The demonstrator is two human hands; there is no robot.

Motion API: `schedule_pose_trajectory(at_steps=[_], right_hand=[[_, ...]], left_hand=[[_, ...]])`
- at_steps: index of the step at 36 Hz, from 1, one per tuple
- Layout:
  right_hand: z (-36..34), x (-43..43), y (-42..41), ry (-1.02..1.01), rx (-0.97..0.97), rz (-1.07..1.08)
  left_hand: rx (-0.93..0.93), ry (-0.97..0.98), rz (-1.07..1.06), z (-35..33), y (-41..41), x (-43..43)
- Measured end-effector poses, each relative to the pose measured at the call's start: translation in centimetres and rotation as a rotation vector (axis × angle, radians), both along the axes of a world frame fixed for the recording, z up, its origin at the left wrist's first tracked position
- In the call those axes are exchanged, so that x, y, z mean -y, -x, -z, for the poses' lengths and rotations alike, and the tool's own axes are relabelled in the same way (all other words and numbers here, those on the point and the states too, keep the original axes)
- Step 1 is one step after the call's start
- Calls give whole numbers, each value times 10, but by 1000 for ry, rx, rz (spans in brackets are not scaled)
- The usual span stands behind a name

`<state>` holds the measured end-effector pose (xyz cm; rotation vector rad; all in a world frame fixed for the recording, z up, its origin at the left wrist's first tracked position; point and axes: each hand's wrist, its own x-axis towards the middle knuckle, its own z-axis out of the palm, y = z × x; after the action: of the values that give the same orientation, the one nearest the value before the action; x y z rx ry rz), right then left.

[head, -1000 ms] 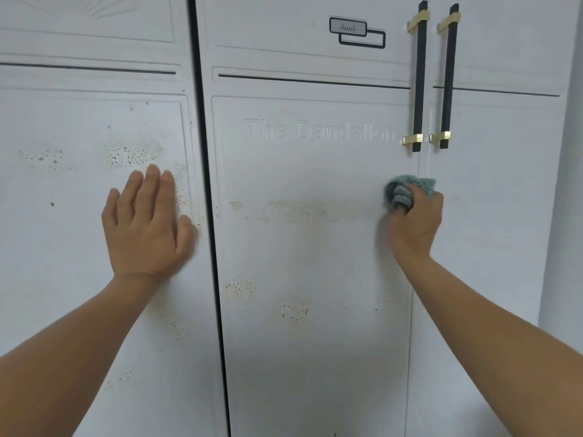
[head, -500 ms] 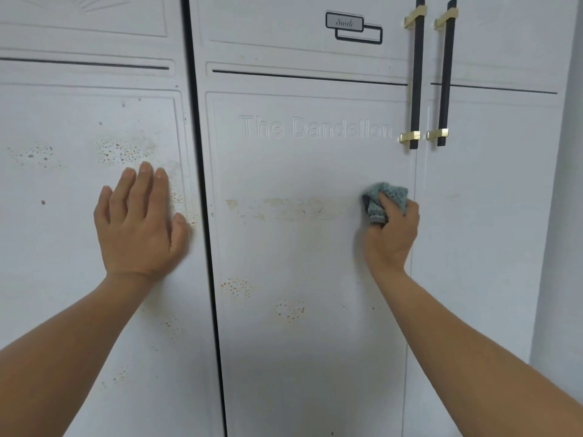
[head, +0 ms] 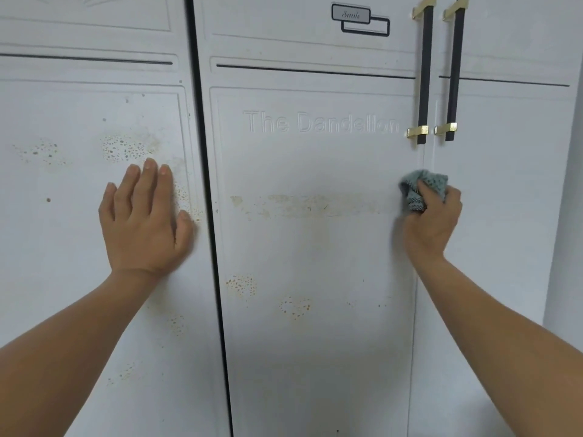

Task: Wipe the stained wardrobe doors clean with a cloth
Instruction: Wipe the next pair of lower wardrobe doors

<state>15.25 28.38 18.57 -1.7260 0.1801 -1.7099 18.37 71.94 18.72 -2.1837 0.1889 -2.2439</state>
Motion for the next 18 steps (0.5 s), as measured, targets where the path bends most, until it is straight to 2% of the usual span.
schedule_pose_trajectory(at_steps=[3, 10, 12, 16, 18], right_hand=[[21, 2, -15, 62, -91, 35], [66, -13, -10, 395, -122, -58], [55, -2, -6, 364, -99, -49], [33, 21, -10, -9, -56, -45], [37, 13, -12, 8, -71, -24]], left_hand=[[5, 3, -6, 0, -1, 0], [-11, -4, -8, 0, 0, 0], [-31, 7, 11, 0, 1, 1], [-11, 3, -3, 0, 1, 1], [-11, -2, -3, -1, 0, 0]])
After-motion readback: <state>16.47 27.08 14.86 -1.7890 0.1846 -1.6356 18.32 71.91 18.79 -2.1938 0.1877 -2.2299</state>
